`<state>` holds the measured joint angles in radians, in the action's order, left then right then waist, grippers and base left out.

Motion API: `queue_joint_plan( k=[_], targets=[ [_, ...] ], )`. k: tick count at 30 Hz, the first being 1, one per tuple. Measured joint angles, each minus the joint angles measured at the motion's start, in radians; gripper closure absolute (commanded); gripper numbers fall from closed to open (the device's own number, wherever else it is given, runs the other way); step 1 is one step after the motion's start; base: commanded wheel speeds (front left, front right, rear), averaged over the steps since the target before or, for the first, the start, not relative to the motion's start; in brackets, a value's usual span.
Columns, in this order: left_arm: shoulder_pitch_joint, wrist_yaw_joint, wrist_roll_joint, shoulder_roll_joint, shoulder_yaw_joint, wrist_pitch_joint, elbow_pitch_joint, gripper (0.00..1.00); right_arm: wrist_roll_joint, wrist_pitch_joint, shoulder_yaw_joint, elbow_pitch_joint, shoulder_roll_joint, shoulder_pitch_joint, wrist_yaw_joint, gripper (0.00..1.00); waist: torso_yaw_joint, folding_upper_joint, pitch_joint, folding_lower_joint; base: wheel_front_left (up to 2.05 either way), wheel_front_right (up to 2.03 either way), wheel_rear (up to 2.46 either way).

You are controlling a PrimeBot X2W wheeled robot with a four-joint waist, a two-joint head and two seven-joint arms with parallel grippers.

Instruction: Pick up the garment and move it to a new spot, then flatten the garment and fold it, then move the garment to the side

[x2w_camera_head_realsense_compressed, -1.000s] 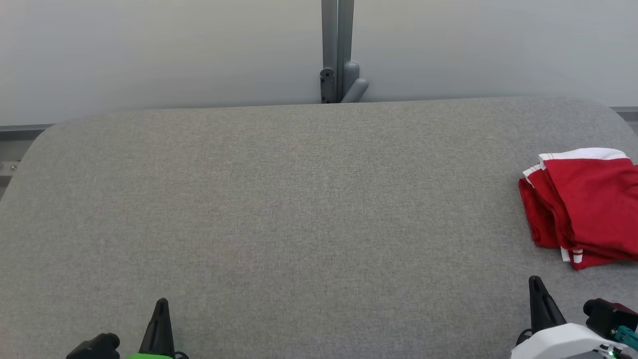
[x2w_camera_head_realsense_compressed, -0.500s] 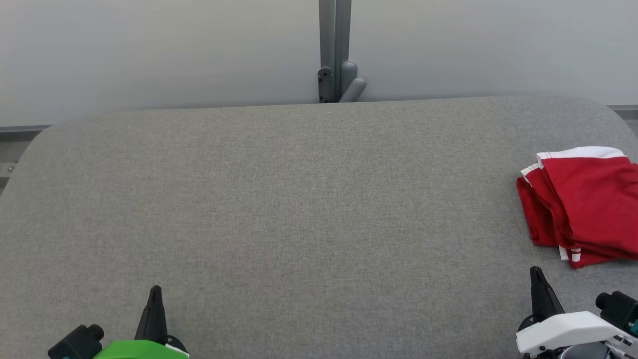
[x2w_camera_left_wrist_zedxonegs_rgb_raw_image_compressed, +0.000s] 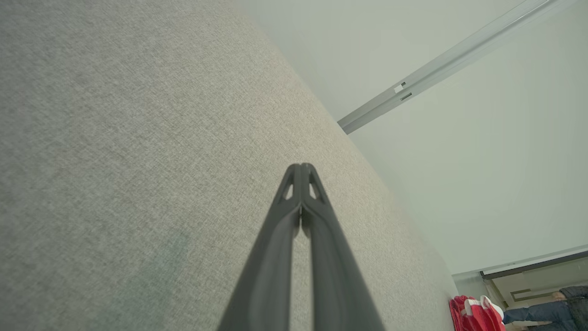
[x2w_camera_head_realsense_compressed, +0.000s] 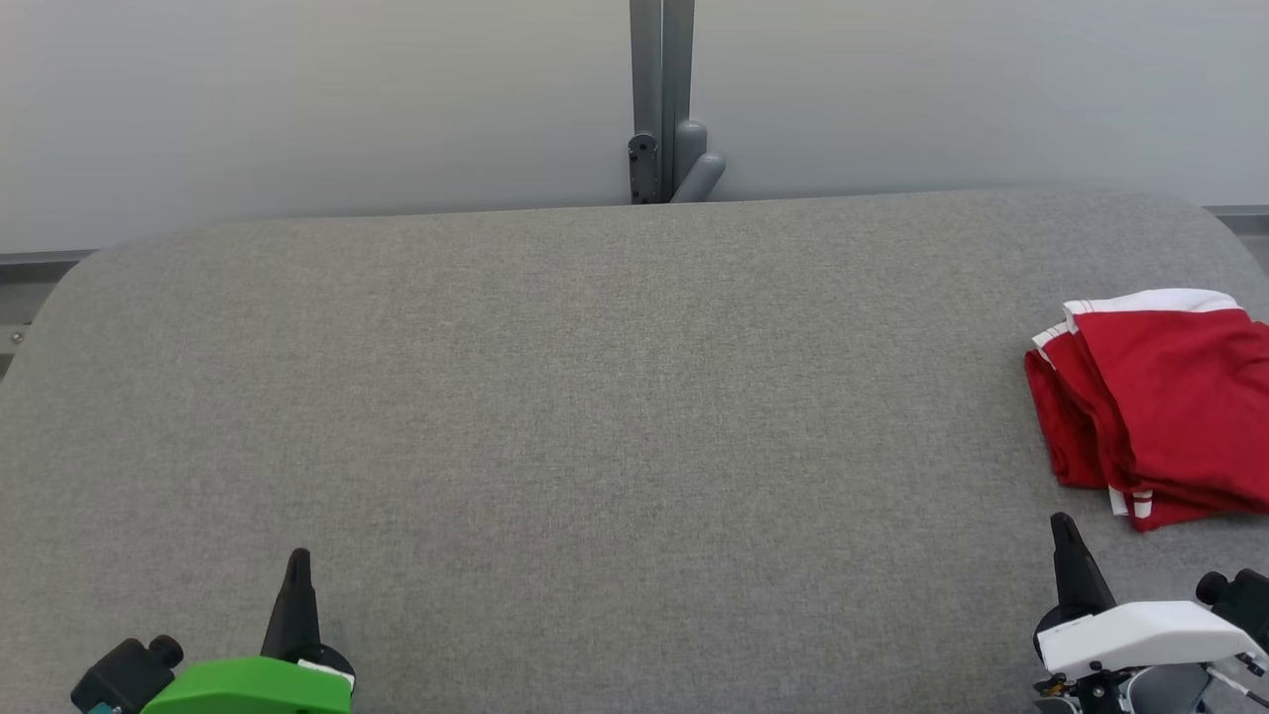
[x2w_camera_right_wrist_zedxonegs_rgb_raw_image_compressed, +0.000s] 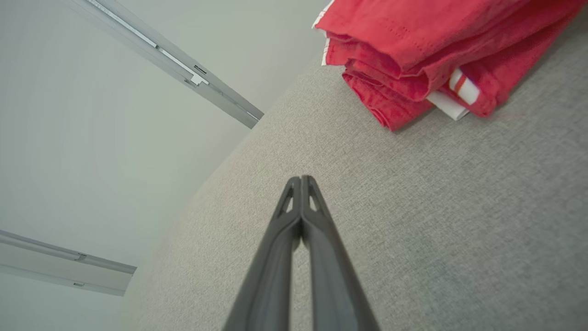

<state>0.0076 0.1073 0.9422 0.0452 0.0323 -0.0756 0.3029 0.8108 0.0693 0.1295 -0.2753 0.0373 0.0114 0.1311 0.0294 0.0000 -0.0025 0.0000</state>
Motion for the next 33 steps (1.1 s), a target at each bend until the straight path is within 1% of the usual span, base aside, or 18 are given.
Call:
queue_joint_plan(
  k=[24,33],
  targets=[
    [-0.041,0.008,0.256,0.000,0.029,0.074,-0.022,1.00,0.308,-0.073,-0.004,0.016,0.004,-0.039,-0.001,1.00,-0.009,0.0000,0.002,0.0000,0.00,0.00,0.00],
    [-0.054,0.012,0.332,0.001,0.035,0.095,-0.031,1.00,0.404,-0.095,-0.005,0.021,0.006,-0.054,-0.001,1.00,-0.012,0.0000,0.002,0.0000,0.00,0.00,0.00]
  ],
)
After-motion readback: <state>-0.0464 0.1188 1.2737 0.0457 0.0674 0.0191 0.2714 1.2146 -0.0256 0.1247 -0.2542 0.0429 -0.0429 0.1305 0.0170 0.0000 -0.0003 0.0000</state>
